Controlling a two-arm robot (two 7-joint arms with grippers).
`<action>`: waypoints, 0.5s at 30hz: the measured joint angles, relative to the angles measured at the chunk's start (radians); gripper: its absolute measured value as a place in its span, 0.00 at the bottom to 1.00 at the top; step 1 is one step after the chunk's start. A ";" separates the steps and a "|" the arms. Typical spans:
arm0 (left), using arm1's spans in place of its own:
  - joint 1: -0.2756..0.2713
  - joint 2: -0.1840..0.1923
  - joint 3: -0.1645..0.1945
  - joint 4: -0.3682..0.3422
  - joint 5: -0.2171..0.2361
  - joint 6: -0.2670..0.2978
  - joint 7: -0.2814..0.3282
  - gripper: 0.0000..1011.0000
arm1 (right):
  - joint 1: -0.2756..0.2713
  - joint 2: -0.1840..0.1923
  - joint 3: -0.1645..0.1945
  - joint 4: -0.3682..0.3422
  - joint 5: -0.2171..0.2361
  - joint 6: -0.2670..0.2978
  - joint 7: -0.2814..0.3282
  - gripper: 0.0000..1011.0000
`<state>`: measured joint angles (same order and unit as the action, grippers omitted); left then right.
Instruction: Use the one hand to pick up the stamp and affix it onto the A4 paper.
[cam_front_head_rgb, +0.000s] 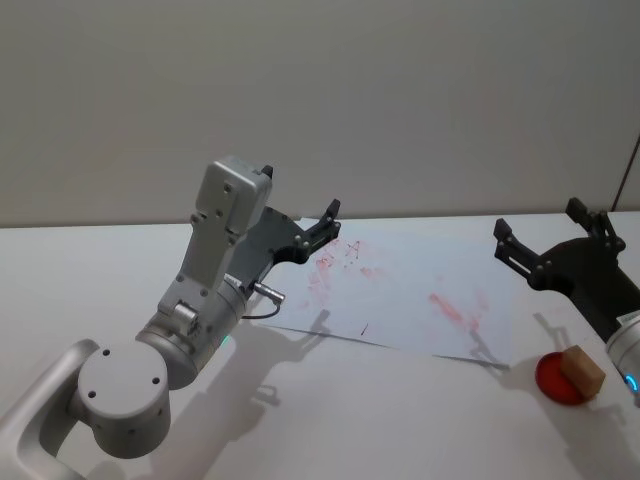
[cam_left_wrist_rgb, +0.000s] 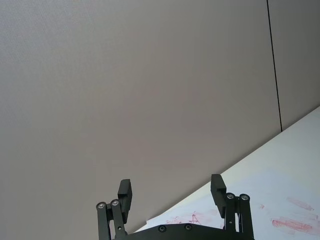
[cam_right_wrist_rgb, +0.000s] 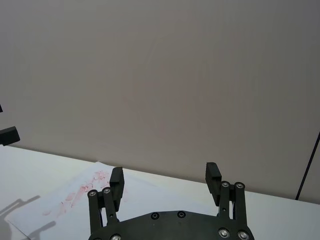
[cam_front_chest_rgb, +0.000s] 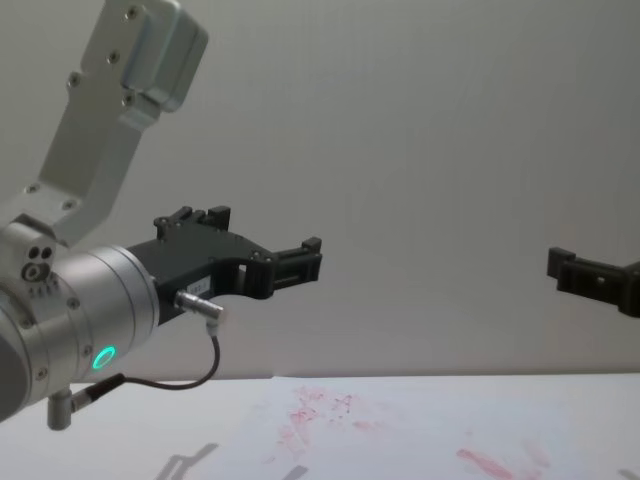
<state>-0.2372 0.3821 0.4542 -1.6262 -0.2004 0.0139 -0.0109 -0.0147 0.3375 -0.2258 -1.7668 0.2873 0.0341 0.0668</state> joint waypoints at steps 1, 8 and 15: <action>0.000 0.000 0.000 0.000 0.000 0.000 0.000 0.99 | 0.000 0.000 0.000 0.000 0.000 0.000 0.000 0.99; 0.000 0.000 0.000 0.000 0.000 0.000 0.000 0.99 | 0.000 0.000 0.000 0.000 0.000 0.000 0.000 0.99; 0.000 0.000 0.000 0.000 0.000 0.000 0.000 0.99 | 0.000 0.000 0.000 0.000 0.000 0.000 0.000 0.99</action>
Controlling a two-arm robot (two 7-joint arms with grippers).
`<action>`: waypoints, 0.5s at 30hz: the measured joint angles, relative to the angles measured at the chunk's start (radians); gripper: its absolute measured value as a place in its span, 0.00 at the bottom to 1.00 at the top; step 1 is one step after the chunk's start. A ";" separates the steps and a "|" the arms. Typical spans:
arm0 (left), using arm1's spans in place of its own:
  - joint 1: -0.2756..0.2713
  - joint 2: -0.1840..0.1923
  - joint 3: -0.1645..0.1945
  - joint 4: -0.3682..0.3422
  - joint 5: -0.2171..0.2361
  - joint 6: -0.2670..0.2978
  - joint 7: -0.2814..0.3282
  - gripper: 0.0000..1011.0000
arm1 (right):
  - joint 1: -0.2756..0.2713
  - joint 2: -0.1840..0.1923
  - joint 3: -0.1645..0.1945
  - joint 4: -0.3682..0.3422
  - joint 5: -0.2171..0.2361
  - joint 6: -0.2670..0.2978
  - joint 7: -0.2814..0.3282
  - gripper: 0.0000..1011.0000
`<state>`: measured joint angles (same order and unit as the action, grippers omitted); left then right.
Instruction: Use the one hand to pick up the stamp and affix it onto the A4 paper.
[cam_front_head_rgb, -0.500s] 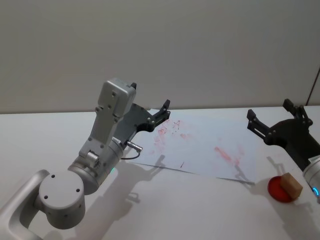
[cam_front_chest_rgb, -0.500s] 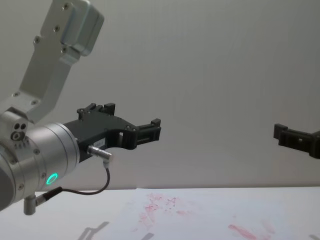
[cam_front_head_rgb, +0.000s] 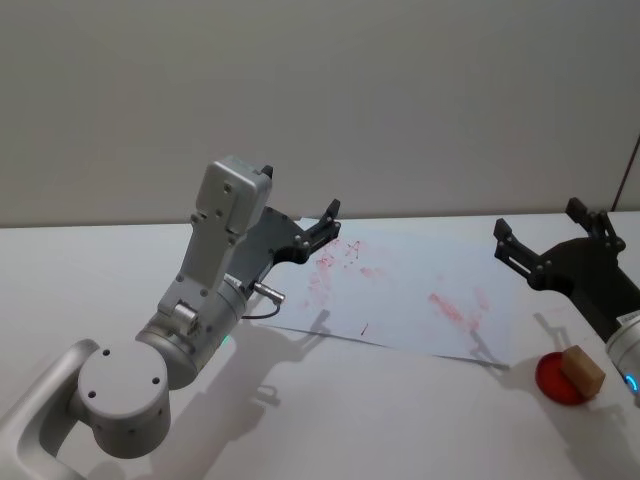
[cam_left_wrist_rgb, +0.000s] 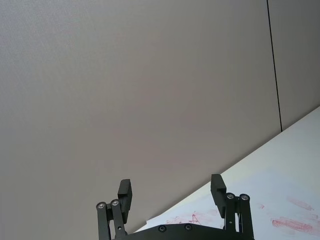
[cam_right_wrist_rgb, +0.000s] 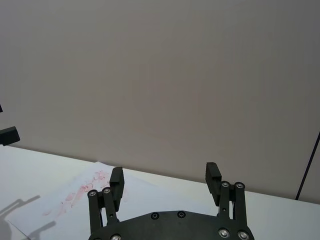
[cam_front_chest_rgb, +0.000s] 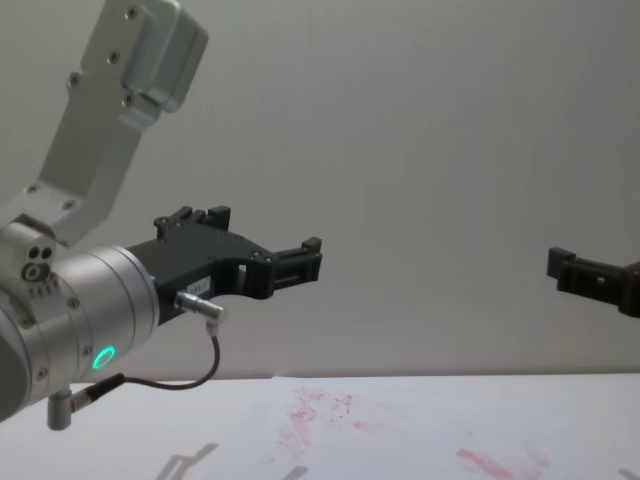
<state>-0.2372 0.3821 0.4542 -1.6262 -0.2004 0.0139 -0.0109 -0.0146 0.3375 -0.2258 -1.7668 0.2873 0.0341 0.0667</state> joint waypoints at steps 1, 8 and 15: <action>0.000 0.000 0.000 0.000 0.000 0.000 0.000 0.99 | 0.000 0.000 0.000 0.000 0.000 0.000 0.000 0.99; 0.000 0.000 0.000 0.000 0.000 0.000 0.000 0.99 | 0.000 0.000 0.000 0.000 0.000 0.000 0.000 0.99; 0.000 0.000 0.000 0.000 0.000 0.000 0.000 0.99 | 0.000 0.000 0.000 0.000 0.000 0.000 0.000 0.99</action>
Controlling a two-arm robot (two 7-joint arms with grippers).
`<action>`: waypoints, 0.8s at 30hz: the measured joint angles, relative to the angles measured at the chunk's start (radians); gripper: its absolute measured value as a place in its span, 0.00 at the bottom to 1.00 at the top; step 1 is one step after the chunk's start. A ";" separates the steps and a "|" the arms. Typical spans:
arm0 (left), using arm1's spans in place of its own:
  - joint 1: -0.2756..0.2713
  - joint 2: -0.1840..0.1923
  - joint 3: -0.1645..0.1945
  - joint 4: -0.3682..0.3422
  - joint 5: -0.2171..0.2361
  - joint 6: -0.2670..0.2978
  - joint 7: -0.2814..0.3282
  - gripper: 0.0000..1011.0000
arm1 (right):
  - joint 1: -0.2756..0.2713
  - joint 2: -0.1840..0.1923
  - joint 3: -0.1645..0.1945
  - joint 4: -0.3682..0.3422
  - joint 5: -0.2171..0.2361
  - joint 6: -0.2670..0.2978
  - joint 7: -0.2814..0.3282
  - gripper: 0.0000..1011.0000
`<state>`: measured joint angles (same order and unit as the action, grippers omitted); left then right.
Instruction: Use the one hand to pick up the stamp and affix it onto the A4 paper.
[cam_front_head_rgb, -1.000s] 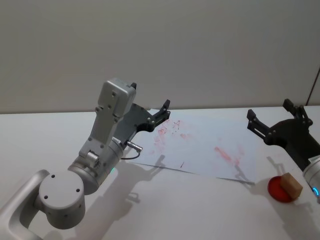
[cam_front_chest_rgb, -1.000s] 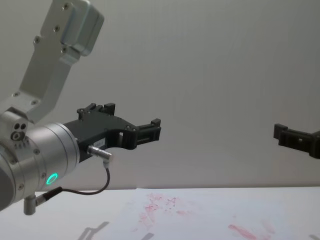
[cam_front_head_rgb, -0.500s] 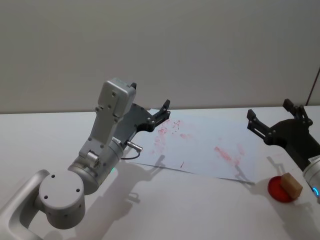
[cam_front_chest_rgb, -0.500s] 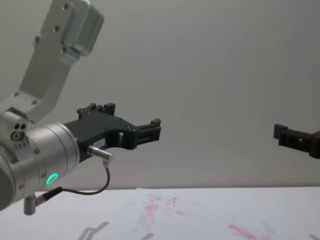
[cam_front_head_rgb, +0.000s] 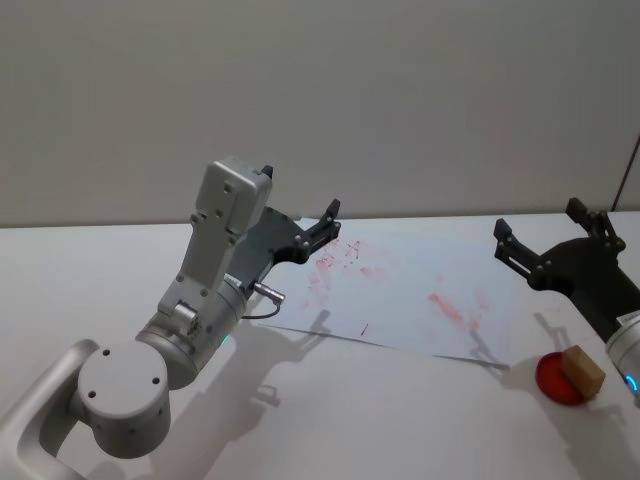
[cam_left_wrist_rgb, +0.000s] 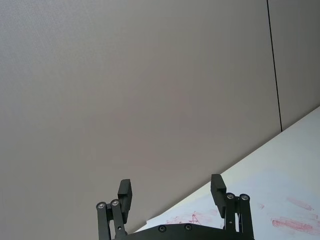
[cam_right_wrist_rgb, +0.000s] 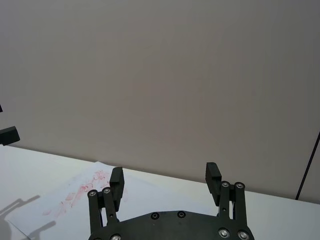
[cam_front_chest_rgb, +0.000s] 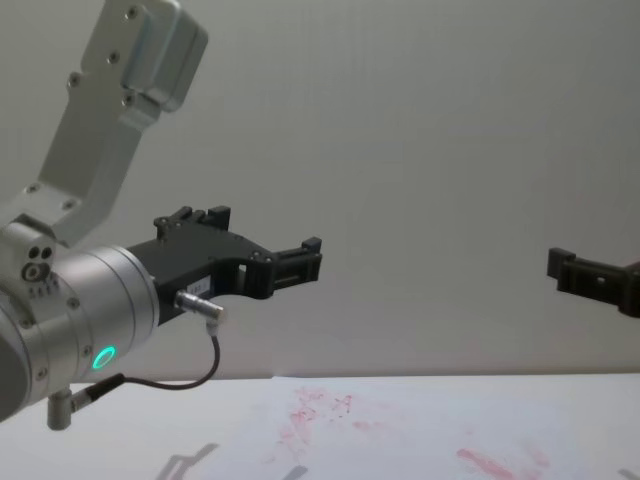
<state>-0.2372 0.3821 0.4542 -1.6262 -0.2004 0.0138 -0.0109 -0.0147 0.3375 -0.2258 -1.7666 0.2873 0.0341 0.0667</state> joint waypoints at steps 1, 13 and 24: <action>0.000 0.000 0.000 0.000 0.000 0.000 0.000 0.99 | 0.000 0.000 0.000 0.000 0.000 0.000 0.000 0.99; 0.000 0.000 0.000 0.000 0.000 0.000 0.000 0.99 | -0.056 0.034 0.017 -0.037 0.031 0.007 -0.021 0.99; 0.000 0.000 0.000 0.000 0.000 0.000 0.000 0.99 | -0.160 0.095 0.039 -0.101 0.049 0.065 -0.069 0.99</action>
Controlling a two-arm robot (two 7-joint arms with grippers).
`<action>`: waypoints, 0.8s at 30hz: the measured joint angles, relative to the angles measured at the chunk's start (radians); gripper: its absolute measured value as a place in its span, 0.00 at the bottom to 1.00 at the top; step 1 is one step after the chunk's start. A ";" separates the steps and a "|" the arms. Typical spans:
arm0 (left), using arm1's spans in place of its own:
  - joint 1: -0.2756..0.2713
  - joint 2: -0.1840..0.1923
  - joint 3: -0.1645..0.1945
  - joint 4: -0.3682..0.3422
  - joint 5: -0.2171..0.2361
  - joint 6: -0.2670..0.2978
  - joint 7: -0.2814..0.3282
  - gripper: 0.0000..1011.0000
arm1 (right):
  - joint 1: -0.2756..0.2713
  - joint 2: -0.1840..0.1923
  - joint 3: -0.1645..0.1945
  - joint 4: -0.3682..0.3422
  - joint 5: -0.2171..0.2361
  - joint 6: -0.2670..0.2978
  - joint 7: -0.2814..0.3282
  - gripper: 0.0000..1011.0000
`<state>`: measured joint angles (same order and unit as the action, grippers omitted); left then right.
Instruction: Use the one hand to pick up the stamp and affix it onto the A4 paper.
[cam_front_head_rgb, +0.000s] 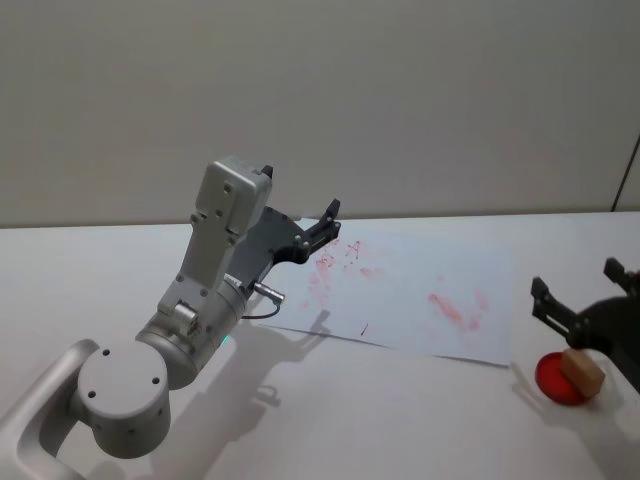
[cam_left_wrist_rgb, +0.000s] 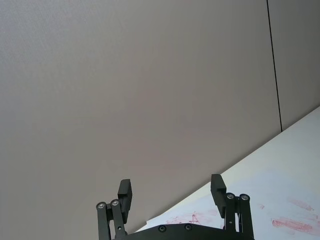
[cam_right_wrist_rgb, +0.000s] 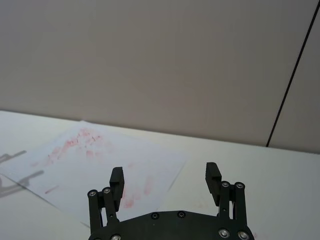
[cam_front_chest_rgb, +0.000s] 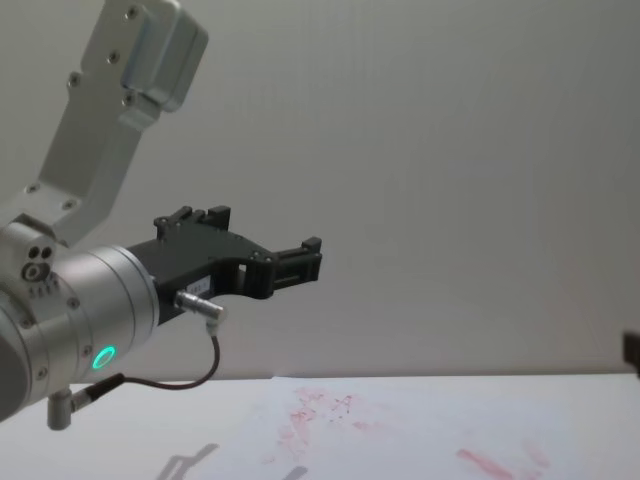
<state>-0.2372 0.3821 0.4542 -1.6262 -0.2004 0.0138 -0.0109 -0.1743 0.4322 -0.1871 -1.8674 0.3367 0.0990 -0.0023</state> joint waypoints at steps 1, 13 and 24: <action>0.000 0.000 0.000 0.000 0.000 0.000 0.000 0.99 | -0.006 0.004 0.001 -0.003 0.000 0.005 -0.003 0.99; 0.000 0.000 0.000 0.000 0.000 0.000 0.000 0.99 | -0.077 0.053 0.018 -0.021 -0.017 0.097 -0.030 0.99; 0.000 0.000 0.000 0.000 0.000 0.000 0.000 0.99 | -0.064 0.054 0.015 0.020 -0.049 0.172 0.009 0.99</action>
<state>-0.2372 0.3821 0.4542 -1.6262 -0.2004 0.0138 -0.0109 -0.2384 0.4860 -0.1718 -1.8478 0.2877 0.2714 0.0066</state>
